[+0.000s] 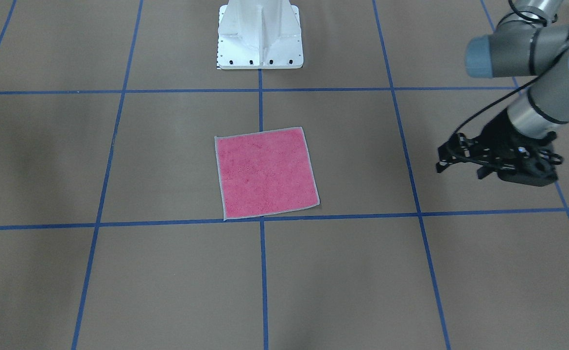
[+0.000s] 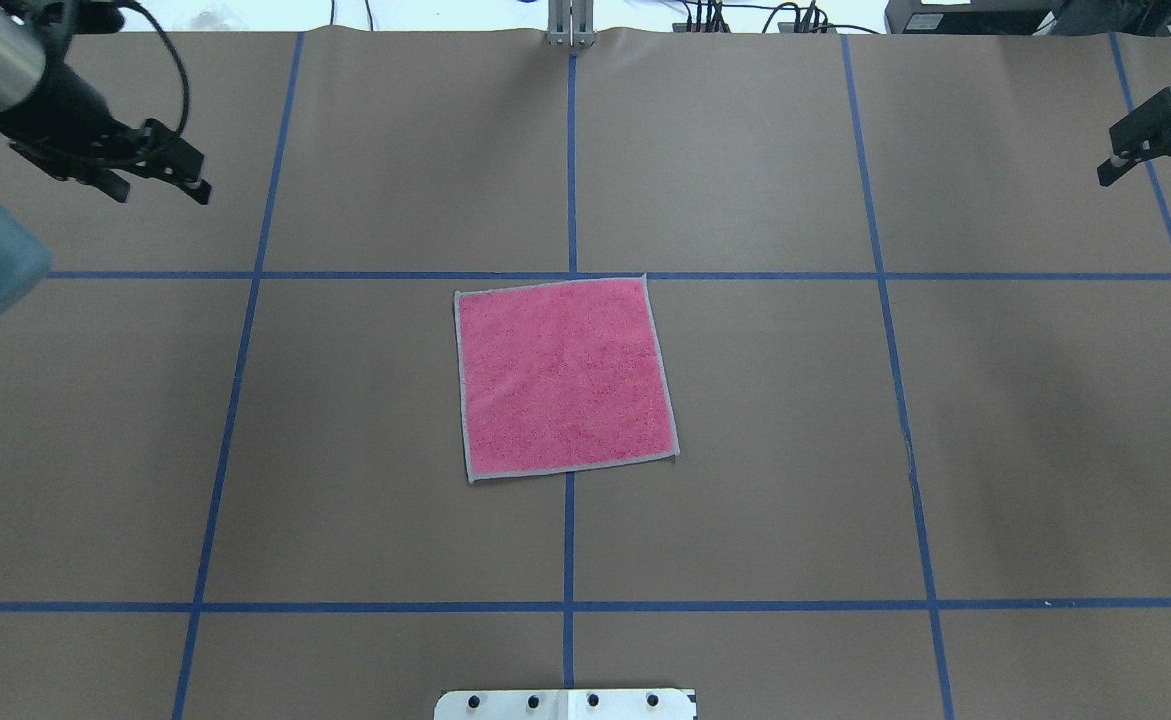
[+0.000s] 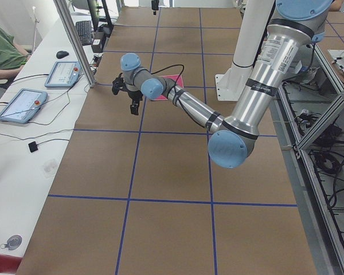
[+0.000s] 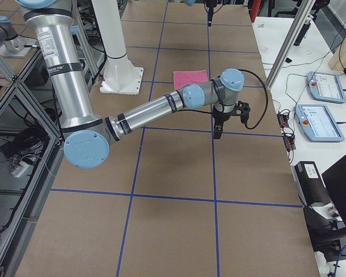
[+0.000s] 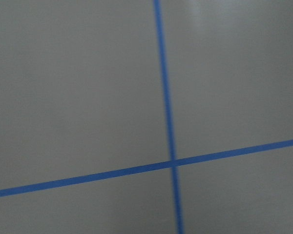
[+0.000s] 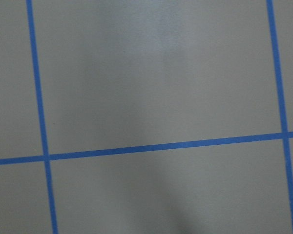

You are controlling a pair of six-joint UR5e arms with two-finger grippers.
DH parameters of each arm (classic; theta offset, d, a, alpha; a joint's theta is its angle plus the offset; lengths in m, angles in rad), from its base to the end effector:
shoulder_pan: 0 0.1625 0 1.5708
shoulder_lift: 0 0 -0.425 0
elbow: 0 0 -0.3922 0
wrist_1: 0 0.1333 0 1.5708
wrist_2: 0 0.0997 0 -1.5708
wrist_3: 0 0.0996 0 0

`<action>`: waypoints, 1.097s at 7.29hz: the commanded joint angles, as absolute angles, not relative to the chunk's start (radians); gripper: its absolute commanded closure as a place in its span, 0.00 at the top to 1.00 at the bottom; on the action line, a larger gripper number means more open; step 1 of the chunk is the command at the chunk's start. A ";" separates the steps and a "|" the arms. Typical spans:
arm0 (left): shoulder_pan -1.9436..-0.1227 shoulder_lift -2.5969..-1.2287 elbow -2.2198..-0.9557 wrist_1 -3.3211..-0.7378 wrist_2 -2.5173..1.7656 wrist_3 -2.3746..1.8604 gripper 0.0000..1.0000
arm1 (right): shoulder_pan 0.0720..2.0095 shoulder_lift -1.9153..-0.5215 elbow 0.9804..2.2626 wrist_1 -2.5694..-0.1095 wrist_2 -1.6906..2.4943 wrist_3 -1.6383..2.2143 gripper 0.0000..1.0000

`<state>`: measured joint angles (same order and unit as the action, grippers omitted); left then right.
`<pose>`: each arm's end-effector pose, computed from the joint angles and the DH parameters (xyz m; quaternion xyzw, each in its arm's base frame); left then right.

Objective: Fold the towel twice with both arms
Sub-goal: 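Move the left gripper to the towel's near-left edge while the right gripper approaches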

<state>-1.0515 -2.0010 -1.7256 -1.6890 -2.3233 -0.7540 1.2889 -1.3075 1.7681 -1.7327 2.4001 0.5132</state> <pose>0.2547 -0.5770 0.3232 0.0525 0.4678 0.0234 0.8820 -0.1030 -0.5709 0.4335 -0.0287 -0.4200 0.0449 0.9059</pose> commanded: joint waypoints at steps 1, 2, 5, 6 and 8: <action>-0.904 -2.059 -1.706 -1.826 -2.310 -1.038 1.00 | 1.212 -1.305 1.773 -1.583 2.422 0.573 1.00; -0.849 -2.062 -1.691 -1.920 -2.221 -1.142 1.00 | 1.185 -1.330 1.773 -1.439 2.422 0.785 1.00; -0.609 -2.081 -1.693 -2.103 -1.949 -1.592 1.00 | 0.975 -1.336 1.763 -1.029 2.268 1.333 1.00; -0.579 -2.083 -1.694 -2.103 -1.934 -1.638 1.00 | 0.886 -1.335 1.763 -0.973 2.181 1.418 1.00; -0.520 -2.083 -1.700 -2.102 -1.930 -1.715 1.00 | 0.821 -1.328 1.776 -0.922 2.160 1.506 1.00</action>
